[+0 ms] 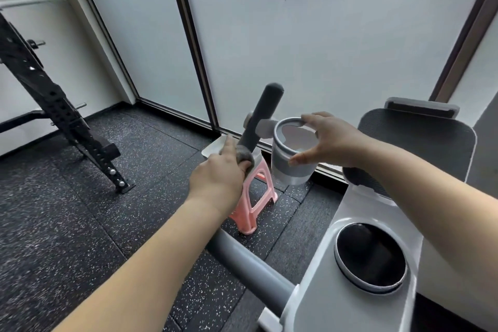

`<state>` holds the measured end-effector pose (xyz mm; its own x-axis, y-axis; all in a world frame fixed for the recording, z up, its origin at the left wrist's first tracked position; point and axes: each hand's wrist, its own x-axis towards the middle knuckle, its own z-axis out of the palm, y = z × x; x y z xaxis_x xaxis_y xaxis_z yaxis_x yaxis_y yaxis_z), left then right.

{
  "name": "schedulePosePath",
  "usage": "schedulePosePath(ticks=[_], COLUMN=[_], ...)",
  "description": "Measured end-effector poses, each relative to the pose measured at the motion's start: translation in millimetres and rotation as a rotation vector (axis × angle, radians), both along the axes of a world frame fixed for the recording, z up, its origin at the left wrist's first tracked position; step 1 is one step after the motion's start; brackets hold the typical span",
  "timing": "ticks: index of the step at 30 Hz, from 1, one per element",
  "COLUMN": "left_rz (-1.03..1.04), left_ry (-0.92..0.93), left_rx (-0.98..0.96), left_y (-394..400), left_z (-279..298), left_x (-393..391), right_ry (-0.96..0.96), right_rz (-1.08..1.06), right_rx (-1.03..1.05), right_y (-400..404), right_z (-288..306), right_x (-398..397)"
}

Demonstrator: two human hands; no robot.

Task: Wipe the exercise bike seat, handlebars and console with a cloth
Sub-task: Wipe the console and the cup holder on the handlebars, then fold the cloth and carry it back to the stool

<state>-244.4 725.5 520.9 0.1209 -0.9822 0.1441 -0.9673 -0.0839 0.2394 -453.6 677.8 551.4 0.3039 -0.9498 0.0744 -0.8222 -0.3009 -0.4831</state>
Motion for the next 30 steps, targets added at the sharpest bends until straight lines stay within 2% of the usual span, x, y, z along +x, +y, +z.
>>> schedulePosePath(ticks=[8, 11, 13, 15, 18, 21, 25, 28, 30], left_rz=[-0.028, -0.127, -0.229, -0.315, -0.427, -0.536, -0.668, -0.755, -0.77], left_ry=[0.075, 0.239, 0.352, 0.407, 0.452, 0.421, 0.438, 0.569, 0.648], left_rx=[0.107, 0.069, -0.088, -0.253, -0.355, -0.383, -0.288, -0.116, -0.083], left_y=[55.3, 81.2, 98.2, 109.8, 114.9, 122.1, 143.5, 158.2, 168.5], left_z=[-10.3, -2.7, 8.1, 23.9, 41.7, 47.7, 55.2, 65.6, 74.1], left_x=[22.4, 29.9, 27.6, 15.9, -7.6, -26.7, -49.3, -64.4, -73.8], right_ry=[-0.088, -0.185, -0.298, -0.414, -0.444, -0.493, -0.582, -0.605, -0.627], right_rz=[-0.033, -0.092, -0.119, -0.056, 0.181, 0.141, -0.008, -0.057, -0.084], right_rx=[0.002, -0.184, -0.346, -0.264, 0.092, 0.063, -0.008, -0.092, -0.144], right_y=[12.1, 33.1, 56.0, 83.1, 127.6, 161.7, 197.5, 226.1, 244.1], right_z=[1.1, 5.9, 14.0, 27.7, 44.2, 42.3, 39.9, 42.8, 46.0], right_x=[2.5, 4.5, 9.9, 19.6, 35.0, 31.4, -0.3, -22.9, -37.5])
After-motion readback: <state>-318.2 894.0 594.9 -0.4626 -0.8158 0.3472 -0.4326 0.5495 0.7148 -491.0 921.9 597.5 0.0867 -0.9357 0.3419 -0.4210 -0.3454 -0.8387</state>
